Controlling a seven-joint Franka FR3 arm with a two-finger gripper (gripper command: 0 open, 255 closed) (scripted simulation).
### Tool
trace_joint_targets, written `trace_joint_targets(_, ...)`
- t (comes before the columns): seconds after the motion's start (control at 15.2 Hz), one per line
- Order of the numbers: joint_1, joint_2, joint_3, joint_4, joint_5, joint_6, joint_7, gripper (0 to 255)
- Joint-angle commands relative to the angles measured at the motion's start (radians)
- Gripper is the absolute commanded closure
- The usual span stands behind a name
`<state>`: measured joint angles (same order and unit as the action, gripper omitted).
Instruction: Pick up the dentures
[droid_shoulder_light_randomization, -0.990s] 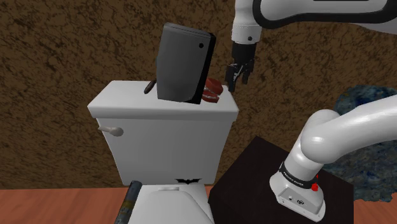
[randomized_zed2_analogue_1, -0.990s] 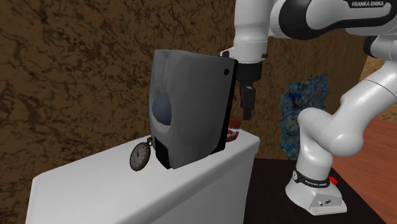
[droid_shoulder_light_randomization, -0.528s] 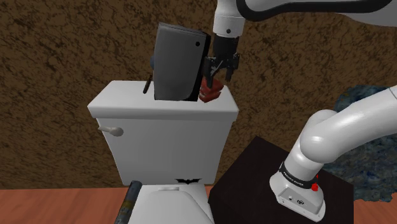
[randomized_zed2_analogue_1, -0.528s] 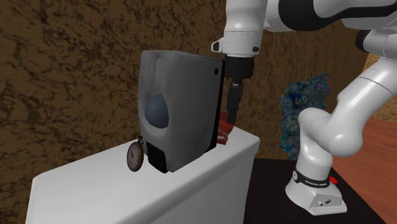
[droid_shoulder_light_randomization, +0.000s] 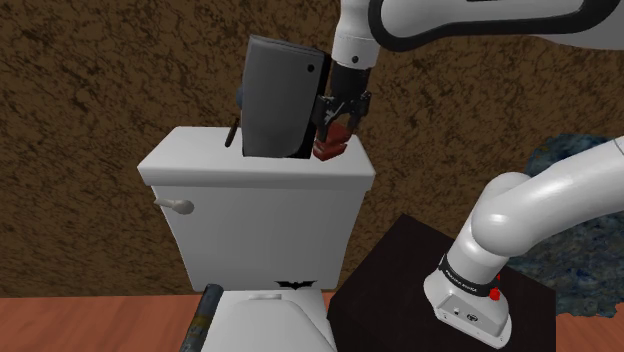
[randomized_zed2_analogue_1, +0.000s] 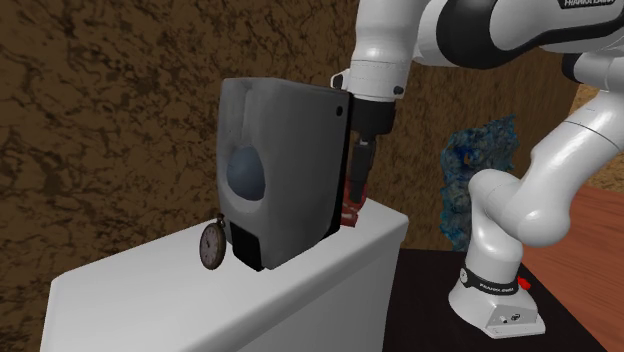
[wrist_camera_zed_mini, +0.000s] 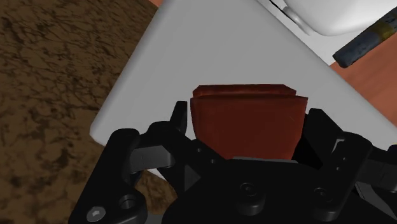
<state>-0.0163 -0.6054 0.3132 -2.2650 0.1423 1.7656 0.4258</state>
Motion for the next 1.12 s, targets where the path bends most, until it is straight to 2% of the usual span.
trace_joint_targets(0.0, -0.003, 0.017, 0.003, -0.029, -0.004, -0.014, -0.001, 255)
trace_joint_targets(0.53, -0.006, 0.011, -0.009, -0.029, -0.009, -0.019, -0.015, 255)
trace_joint_targets(0.59, 0.001, 0.014, 0.007, -0.025, -0.001, -0.020, 0.006, 255)
trace_joint_targets(1.06, -0.004, 0.026, -0.004, 0.077, -0.012, -0.111, 0.007, 255)
